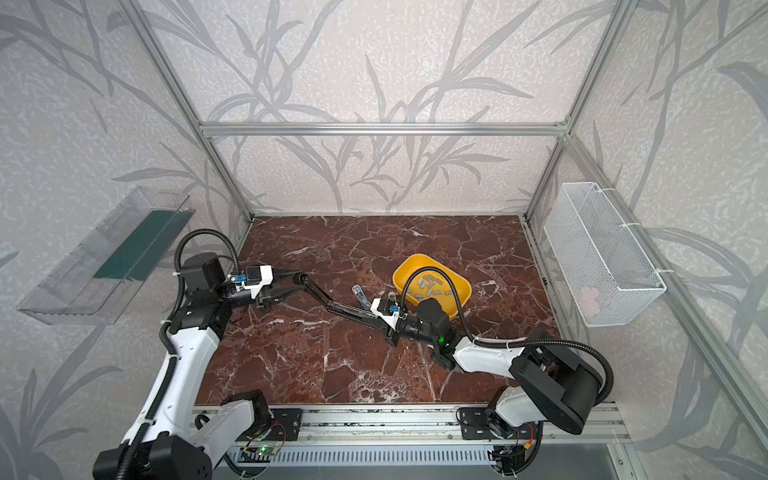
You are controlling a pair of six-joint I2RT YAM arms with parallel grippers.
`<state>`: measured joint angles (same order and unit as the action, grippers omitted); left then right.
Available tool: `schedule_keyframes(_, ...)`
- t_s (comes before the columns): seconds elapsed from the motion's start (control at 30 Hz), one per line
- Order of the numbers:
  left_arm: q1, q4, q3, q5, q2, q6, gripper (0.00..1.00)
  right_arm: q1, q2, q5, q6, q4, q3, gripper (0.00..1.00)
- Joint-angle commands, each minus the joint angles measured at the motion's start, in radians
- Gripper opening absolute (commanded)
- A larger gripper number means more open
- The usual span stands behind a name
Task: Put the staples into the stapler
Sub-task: 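Open the left gripper and draw it back while the right gripper lowers the stapler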
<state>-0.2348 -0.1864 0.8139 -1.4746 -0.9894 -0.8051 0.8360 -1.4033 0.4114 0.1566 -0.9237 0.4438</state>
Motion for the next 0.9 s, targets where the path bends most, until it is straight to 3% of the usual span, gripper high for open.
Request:
schedule_keyframes(0.0,-0.059,0.165,0.031,0.145,-0.024,-0.065,0.00,0.016,0.036,0.071,-0.007,-0.036,-0.033,0.00)
schedule_keyframes(0.13,-0.064,0.229,-0.008,0.281,-0.019,-0.055,0.00,0.017,0.041,0.057,-0.020,-0.044,-0.036,0.00)
schedule_keyframes(0.17,-0.064,0.271,-0.029,0.324,-0.015,-0.037,0.13,0.016,0.040,0.048,-0.026,-0.054,-0.037,0.00)
schedule_keyframes(0.23,-0.065,0.383,-0.069,0.398,-0.012,0.032,0.48,0.017,0.037,0.027,-0.035,-0.071,-0.038,0.00)
schedule_keyframes(0.3,-0.064,0.482,-0.099,0.445,-0.011,0.107,0.65,0.017,0.028,0.001,-0.041,-0.087,-0.040,0.00)
schedule_keyframes(0.53,-0.064,0.577,-0.100,0.486,-0.011,0.223,0.74,0.053,-0.033,-0.155,-0.057,-0.122,-0.012,0.00)
schedule_keyframes(0.7,-0.053,0.679,-0.095,0.542,-0.002,0.343,0.78,0.136,-0.124,-0.398,-0.071,-0.136,0.057,0.00)
schedule_keyframes(0.87,-0.022,0.637,-0.074,0.613,-0.006,0.347,0.78,0.181,-0.221,-0.578,-0.154,-0.173,0.118,0.00)
